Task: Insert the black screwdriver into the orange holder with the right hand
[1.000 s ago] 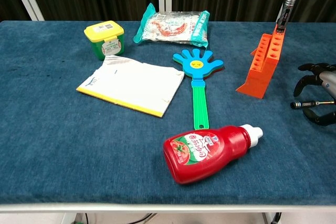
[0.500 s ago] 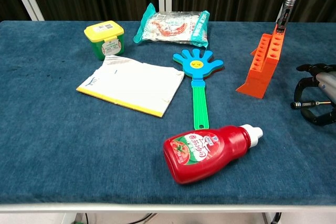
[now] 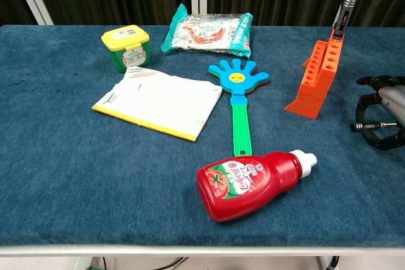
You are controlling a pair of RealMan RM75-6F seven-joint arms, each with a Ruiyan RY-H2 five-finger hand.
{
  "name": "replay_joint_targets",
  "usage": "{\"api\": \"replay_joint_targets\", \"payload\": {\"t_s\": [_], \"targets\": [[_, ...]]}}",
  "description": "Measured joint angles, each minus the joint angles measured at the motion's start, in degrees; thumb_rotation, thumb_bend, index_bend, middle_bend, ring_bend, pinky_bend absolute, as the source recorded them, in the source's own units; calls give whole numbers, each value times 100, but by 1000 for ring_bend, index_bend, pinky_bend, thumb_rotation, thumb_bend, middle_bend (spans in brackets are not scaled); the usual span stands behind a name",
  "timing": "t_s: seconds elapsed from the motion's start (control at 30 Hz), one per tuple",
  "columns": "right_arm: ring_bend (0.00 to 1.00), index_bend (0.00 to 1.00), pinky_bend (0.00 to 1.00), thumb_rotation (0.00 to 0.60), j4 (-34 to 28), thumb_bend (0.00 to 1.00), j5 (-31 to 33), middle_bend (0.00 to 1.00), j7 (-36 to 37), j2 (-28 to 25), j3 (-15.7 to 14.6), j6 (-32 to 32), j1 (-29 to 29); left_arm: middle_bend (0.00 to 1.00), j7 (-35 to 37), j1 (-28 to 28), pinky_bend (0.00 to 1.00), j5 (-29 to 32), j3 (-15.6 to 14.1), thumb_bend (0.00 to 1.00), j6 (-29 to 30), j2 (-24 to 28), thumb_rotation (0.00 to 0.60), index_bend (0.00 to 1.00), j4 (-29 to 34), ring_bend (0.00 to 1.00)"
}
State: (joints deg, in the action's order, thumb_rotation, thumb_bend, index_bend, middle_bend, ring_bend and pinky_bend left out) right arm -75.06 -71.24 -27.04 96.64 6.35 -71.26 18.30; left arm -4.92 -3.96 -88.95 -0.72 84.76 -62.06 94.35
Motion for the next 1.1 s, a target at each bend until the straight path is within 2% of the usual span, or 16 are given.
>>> {"api": "replay_joint_targets", "payload": {"t_s": [0.17,0.43,0.63,0.87,1.1], "targets": [[0,502,0,600,-2,448,1,29,0,15,9,-7,8,216,15,-2,260,13,7,36,-5,6,600,185,-1,142],[0,566,0,600,7,447,-163,35,291,26,14,-152,-27,216,47,15,260,-7,3,36,33,16,600,185,-10,143],[0,572,0,600,-336,448,-397,42,841,-259,-7,-290,-101,217,60,24,260,-35,-7,36,50,19,600,185,-12,142],[0,604,0,600,-1081,449,-764,55,1623,-912,-7,-608,-270,216,28,8,261,-28,-9,36,13,10,600,185,-7,142],[0,650,0,600,-1261,455,-1276,79,2543,-1111,26,-981,-334,216,-17,5,260,-39,-6,36,19,-19,600,185,-6,142]]}}
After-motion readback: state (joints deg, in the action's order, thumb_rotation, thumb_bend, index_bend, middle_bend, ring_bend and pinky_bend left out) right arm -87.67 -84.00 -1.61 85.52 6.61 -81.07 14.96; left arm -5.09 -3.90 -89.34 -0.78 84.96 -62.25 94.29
